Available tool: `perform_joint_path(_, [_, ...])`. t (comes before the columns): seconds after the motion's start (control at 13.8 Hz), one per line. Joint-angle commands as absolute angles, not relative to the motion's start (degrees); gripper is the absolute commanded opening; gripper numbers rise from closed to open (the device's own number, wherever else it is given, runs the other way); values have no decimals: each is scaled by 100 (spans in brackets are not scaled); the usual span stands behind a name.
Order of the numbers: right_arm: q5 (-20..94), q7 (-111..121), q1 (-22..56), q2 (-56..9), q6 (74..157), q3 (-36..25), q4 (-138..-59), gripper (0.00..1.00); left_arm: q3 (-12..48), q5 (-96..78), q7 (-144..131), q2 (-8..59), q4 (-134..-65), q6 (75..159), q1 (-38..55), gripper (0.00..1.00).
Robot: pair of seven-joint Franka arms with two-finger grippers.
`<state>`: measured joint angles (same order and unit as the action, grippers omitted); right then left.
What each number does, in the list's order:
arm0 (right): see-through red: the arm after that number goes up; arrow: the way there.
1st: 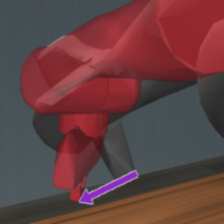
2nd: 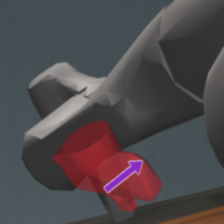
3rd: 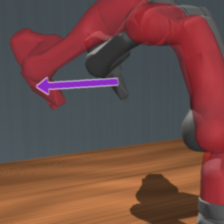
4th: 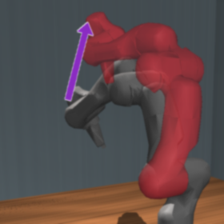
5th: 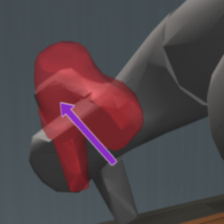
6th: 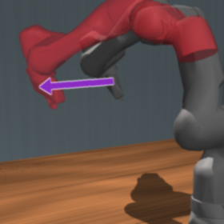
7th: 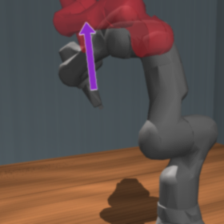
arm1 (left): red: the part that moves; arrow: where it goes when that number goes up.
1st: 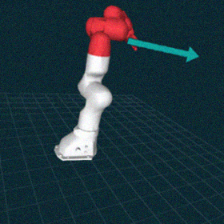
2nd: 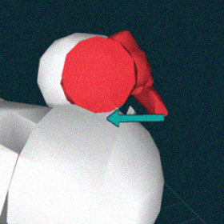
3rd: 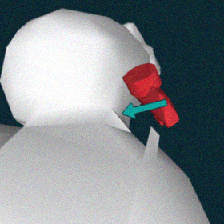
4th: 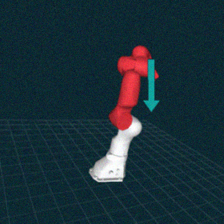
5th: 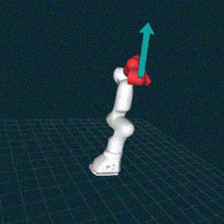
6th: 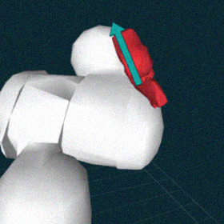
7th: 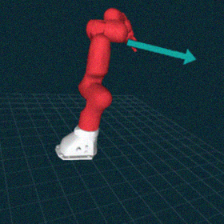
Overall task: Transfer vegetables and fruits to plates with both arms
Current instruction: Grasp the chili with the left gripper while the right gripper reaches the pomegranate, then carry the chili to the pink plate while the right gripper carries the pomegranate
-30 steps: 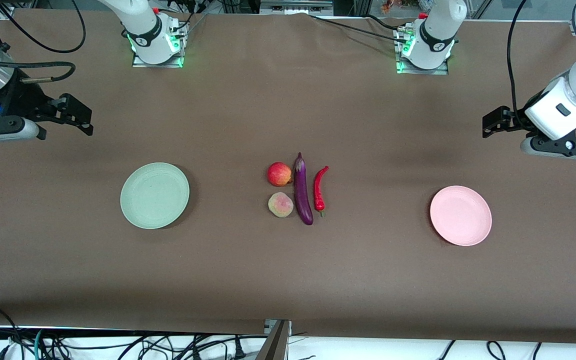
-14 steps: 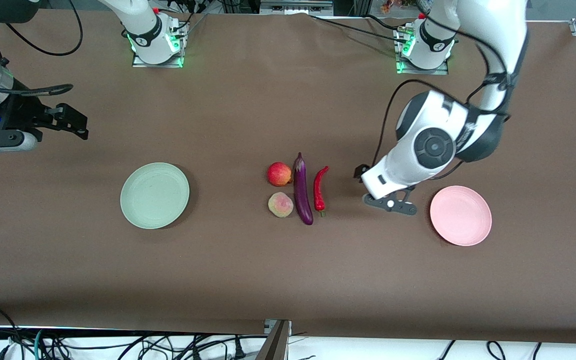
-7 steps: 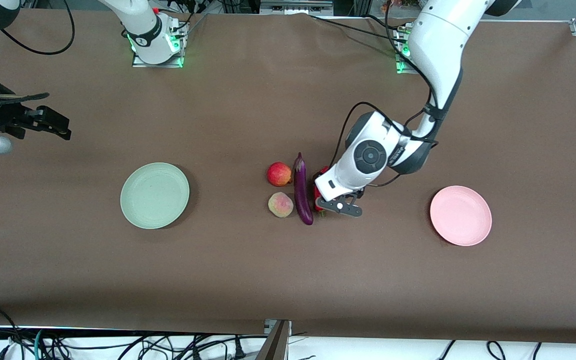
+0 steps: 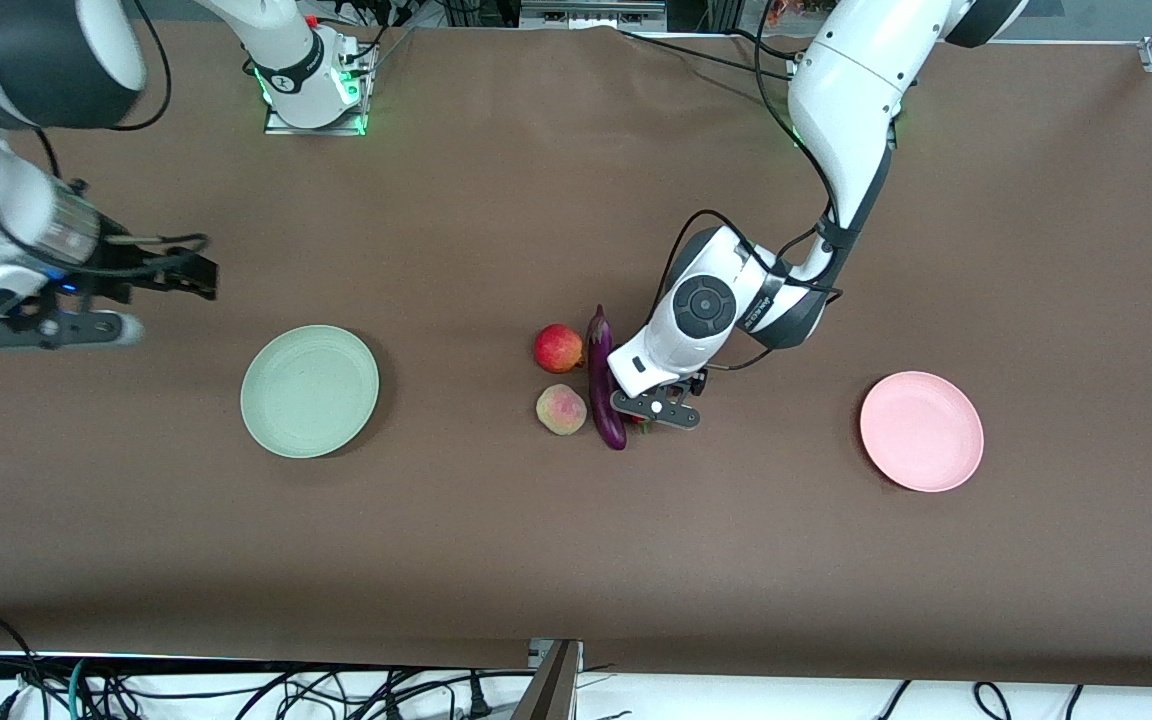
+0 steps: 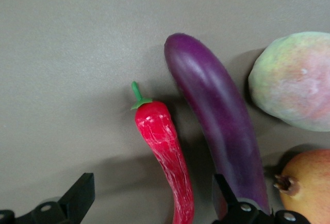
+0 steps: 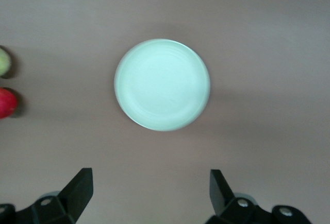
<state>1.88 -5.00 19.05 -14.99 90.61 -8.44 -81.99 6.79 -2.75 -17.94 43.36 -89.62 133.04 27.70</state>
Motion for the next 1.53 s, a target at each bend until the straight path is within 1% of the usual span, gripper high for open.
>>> perform_joint_path(0.0, [683, -1060, 2371, -2063, 9543, -861, -8112, 100, 606, -158, -2012, 4517, -8824, 13368, 2935, 89])
perform_joint_path(0.15, [817, -1623, 2801, -2503, 10192, -861, -8112, 100, 606, -97, -2013, 4605, -8833, 13473, 2962, 79])
perform_joint_path(0.22, [817, -1991, 3039, -2740, 10517, -861, -8112, 100, 606, -1, -2030, 4632, -8833, 13561, 2962, 62])
perform_joint_path(0.36, [1184, -2651, 3330, -3153, 11211, -861, -8104, 100, 606, 88, -2074, 4641, -8833, 13570, 2962, 37])
perform_joint_path(0.51, [1825, -2934, 3506, -3409, 11679, -861, -8104, 100, 606, 97, -2022, 4623, -8833, 13553, 2936, 15])
perform_joint_path(0.58, [2063, -3014, 3585, -3497, 11811, -861, -8104, 100, 598, 105, -2021, 4553, -8833, 13483, 2892, 13])
perform_joint_path(0.65, [2196, -3136, 3664, -3568, 11943, -861, -8104, 100, 589, 105, -2030, 4448, -8833, 13300, 2848, 10])
perform_joint_path(0.73, [2284, -3233, 3700, -3603, 12092, -861, -8112, 100, 519, 105, -2030, 4308, -8833, 12932, 2839, 5])
perform_joint_path(0.87, [2635, -3348, 3884, -3709, 12286, -844, -8147, 100, 274, 114, -2022, 3913, -8816, 12141, 2839, 3])
perform_joint_path(1.02, [2689, -3410, 3981, -3840, 12313, -844, -8156, 100, 141, 114, -1873, 3605, -8807, 11604, 2603, 4])
perform_joint_path(1.16, [2681, -3471, 4226, -4007, 12470, -852, -8252, 100, 141, 114, -1077, 3385, -8798, 11208, 2094, 4])
perform_joint_path(1.31, [2646, -3481, 4446, -4060, 12918, -853, -8594, 100, 141, 114, -111, 3305, -8772, 10987, 1541, 5])
perform_joint_path(1.45, [2610, -3480, 4578, -4209, 13261, -853, -8797, 100, 132, 114, 735, 3348, -8780, 11012, 1075, 5])
